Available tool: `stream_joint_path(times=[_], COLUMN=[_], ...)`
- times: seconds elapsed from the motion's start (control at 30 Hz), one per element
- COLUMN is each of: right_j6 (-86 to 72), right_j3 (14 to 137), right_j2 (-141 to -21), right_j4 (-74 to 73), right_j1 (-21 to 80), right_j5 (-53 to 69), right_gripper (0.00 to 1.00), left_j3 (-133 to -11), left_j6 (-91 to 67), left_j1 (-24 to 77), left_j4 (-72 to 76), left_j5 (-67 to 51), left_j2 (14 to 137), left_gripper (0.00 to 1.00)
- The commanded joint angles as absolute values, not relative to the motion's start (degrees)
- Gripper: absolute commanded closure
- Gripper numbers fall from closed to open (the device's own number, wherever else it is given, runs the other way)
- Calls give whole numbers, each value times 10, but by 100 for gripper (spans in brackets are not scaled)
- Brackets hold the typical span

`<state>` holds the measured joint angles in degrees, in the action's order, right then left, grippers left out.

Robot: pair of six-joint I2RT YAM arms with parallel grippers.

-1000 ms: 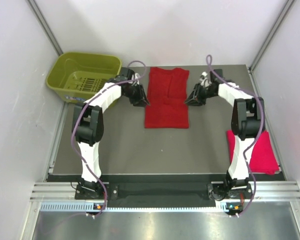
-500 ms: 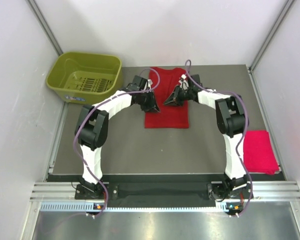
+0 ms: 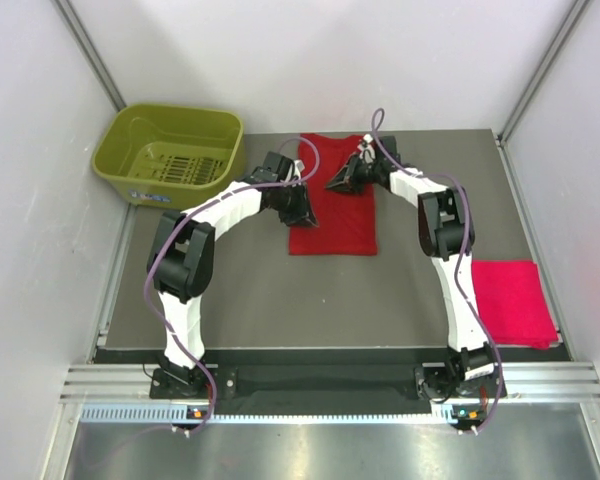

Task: Fold and stack the t-shirts
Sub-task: Fold the tshirt

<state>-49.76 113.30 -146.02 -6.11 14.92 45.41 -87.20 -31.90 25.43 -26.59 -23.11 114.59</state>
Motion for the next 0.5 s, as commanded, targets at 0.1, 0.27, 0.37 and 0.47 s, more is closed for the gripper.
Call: stream_joint_path(times=[0.1, 0.27, 0.37, 0.47], right_j6=[-419, -314, -288, -321], right_j3=[1172, 1063, 953, 827], right_j2=[-1416, -1265, -1187, -1129], right_j4=[-164, -247, -236, -154], right_j1=[118, 103, 105, 108], right_j5=[435, 389, 418, 450], right_gripper=[80, 69, 68, 72], left_j3=[-900, -868, -850, -845], left_j6=[-302, -317, -333, -352], left_j1=[249, 248, 247, 246], left_j4=[-296, -286, -271, -257], left_j5=[-235, -236, -247, -265], left_j2=[1126, 1105, 1102, 1119], left_gripper=[68, 65, 65, 66])
